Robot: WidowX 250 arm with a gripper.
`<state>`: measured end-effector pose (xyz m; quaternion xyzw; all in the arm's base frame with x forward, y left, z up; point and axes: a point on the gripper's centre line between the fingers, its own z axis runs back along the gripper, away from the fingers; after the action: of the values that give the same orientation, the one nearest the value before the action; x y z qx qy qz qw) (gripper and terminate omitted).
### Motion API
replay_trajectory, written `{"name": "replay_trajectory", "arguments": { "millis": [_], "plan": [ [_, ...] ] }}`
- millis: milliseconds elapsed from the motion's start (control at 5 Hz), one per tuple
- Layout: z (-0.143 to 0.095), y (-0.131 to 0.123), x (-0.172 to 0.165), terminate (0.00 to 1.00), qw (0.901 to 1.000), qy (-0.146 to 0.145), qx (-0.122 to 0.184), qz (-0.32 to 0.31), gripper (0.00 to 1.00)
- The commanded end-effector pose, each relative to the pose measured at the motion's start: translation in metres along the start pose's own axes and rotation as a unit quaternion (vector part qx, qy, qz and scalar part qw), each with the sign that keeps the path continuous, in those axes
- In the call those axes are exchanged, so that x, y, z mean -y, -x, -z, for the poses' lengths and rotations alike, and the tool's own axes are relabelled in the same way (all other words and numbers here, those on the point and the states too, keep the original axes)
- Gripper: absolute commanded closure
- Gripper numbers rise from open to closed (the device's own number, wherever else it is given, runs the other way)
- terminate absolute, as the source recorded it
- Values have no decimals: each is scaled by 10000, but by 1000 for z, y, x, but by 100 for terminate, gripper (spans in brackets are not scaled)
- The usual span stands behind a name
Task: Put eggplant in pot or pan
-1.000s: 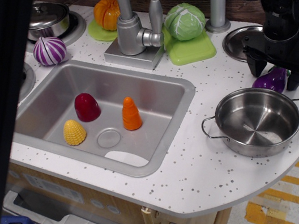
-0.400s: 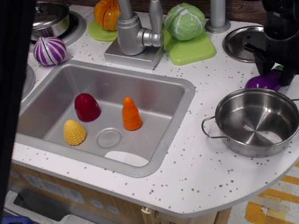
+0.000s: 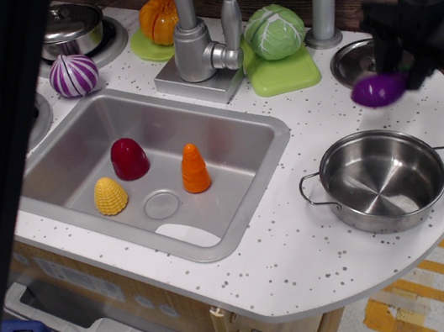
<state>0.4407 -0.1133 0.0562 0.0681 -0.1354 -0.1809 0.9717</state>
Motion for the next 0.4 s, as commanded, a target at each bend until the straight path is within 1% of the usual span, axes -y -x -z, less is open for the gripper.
{"name": "replay_trajectory", "arguments": {
  "millis": [0, 200],
  "plan": [
    [-63, -8, 0, 0, 9991, -196, 302, -240, 100],
    [-72, 11, 17, 0, 9978, -165, 208, -608, 100]
  ]
}}
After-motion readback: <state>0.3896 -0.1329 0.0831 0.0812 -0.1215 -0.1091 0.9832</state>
